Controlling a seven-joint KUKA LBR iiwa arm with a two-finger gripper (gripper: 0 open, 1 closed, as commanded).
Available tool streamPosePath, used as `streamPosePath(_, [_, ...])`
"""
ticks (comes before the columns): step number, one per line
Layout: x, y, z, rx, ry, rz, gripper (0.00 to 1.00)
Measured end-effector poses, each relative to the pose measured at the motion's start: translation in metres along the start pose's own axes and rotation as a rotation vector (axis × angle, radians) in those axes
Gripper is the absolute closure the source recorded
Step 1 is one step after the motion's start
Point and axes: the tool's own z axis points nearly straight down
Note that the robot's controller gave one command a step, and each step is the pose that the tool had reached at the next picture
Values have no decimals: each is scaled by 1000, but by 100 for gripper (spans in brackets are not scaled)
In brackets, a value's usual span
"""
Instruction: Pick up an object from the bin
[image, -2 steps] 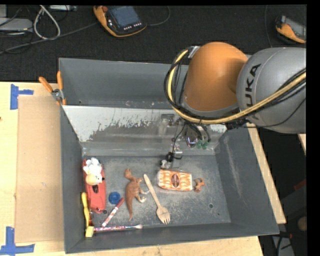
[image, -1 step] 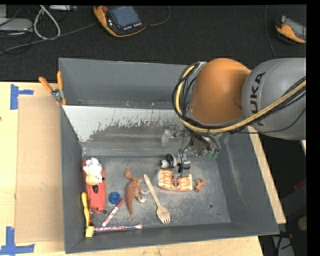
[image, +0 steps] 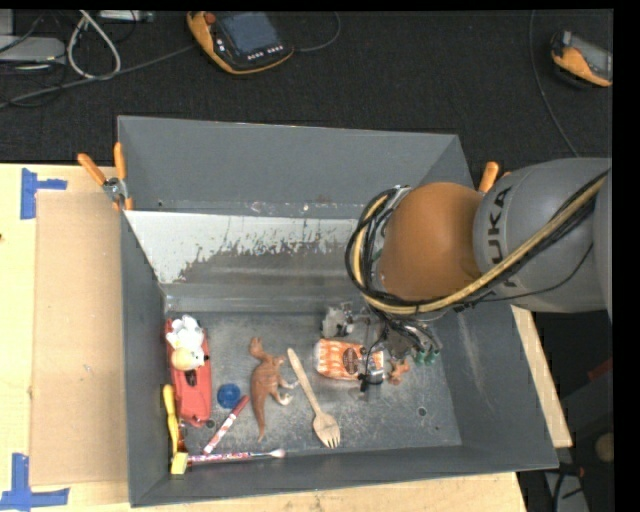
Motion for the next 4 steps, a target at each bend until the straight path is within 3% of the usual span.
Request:
streamPosePath(1, [-6, -69, 22, 7, -7, 112, 0])
streamPosePath(2, [-7, -65, 28, -1, -9, 236, 0])
streamPosePath(3, [-25, -46, 41, 1, -7, 248, 100])
streamPosePath(4, [-25, -46, 41, 1, -7, 249, 100])
